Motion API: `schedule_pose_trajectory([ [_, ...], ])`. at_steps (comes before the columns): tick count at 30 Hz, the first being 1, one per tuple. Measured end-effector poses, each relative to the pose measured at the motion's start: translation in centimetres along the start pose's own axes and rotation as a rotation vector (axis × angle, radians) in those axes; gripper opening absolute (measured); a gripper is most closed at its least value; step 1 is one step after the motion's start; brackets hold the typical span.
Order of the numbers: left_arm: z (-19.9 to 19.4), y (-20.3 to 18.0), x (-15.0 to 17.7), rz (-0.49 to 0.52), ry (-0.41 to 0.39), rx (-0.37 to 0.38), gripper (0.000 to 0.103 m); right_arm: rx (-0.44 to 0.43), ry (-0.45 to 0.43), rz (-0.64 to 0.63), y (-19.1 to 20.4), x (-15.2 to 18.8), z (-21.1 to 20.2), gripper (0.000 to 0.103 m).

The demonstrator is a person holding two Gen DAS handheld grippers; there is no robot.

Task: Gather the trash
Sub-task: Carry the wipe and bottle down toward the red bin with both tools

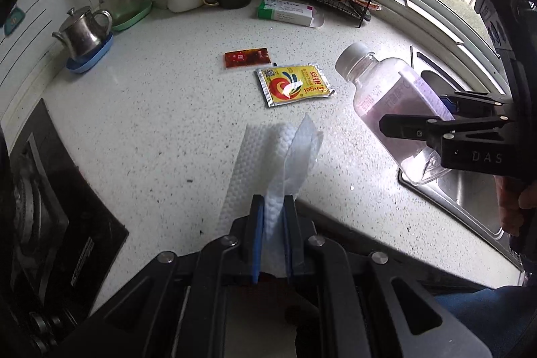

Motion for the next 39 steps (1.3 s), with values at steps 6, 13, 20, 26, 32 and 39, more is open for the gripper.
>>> schedule_pose_trajectory([
  [6,-3.1,-0.2,7.4,-0.057,0.022,-0.033,0.009,-0.055,-0.005,-0.072,5.0,4.8,-1.1,0.049],
  [13,-4.5,-0.9,14.7,-0.122,0.049,-0.053,0.009,-0.112,-0.017,-0.143,9.7,10.4,-1.4,0.049],
  [20,-2.3,-1.2,21.3,-0.235,0.123,-0.018,0.009,-0.123,0.054,-0.184,12.0,16.8,1.8,0.049],
  [26,2.2,-1.0,25.5,-0.298,0.183,-0.017,0.009,-0.103,0.105,-0.209,12.8,20.6,6.4,0.049],
  [32,8.6,-0.2,28.1,-0.340,0.204,0.016,0.009,-0.059,0.150,-0.241,12.2,23.2,12.0,0.049],
  [39,18.4,0.3,29.4,-0.299,0.237,0.050,0.009,-0.044,0.173,-0.223,9.3,25.0,19.6,0.049],
])
Point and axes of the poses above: each gripper's, at about its wrist camera, not at the fingertips, and z roughly the way its jaws point, y to its left, x to its underside, the point moved 7 cm from there along z, roughly the way its jaws point, and after that the axes turned 7 degrees about z, right-handed, at the moved point
